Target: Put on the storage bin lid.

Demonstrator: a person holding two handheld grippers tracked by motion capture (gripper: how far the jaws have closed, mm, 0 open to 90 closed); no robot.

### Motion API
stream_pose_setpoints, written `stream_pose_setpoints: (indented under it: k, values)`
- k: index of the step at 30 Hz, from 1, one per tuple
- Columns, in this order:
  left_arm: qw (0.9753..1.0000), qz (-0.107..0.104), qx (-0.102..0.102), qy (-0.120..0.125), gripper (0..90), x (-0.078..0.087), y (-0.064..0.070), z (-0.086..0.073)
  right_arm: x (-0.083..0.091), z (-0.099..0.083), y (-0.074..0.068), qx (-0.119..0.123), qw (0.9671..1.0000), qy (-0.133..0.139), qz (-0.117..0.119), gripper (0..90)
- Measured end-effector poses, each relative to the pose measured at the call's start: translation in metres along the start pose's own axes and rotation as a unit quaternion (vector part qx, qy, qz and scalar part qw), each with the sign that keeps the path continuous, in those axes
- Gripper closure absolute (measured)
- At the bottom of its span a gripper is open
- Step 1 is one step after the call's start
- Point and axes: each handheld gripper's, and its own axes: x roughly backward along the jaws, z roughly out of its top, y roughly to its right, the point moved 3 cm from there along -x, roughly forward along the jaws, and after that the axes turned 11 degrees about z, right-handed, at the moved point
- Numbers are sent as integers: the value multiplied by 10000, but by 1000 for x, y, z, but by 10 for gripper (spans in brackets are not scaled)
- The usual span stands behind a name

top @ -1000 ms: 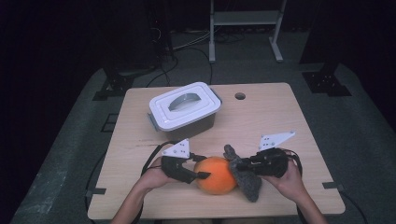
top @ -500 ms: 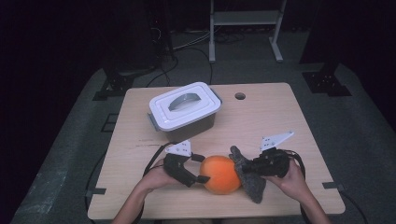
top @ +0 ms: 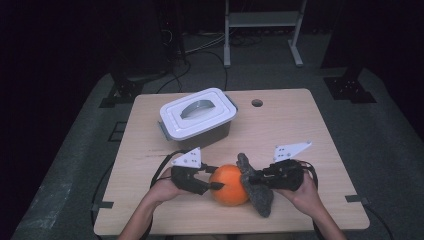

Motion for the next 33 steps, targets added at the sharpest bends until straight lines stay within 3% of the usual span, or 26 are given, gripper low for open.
stream_pose_setpoints:
  k: [3, 5, 7, 10, 14, 19, 21, 25, 28, 33]
  values:
    - [9998, -32, 137, 127, 378, -1, -2, 0, -1, -5, 4, -99, 9999, -88, 21, 779]
    - [9996, 171, 230, 24, 203, -5, -4, 0, 1, -9, 6, -128, 9998, -153, 9, 779]
    - [9992, 136, 376, -62, 133, -11, -6, -4, 4, -12, 8, -193, 9997, -145, 13, 779]
    - [9989, -31, 456, -69, 127, -18, -5, -10, 7, -13, 11, -228, 9996, -179, -60, 780]
    - [9992, -164, 364, 14, 231, -20, -1, -9, 10, -17, 18, -317, 9992, -183, -185, 779]
    - [9985, -448, 292, 94, 267, -19, 3, -9, 12, -21, 23, -427, 9986, -217, -229, 780]
    - [9986, -442, 270, 119, 261, -19, 3, -10, 13, -22, 24, -464, 9984, -216, -224, 779]
    - [9992, -198, 355, 17, 157, -24, 2, -9, 12, -21, 24, -465, 9984, -219, -235, 779]
    - [9993, -206, 302, -49, 149, -27, 5, -8, 12, -21, 24, -460, 9985, -218, -224, 779]
    - [9982, -538, 195, 159, 306, -19, 8, -5, 12, -22, 25, -487, 9983, -236, -232, 779]
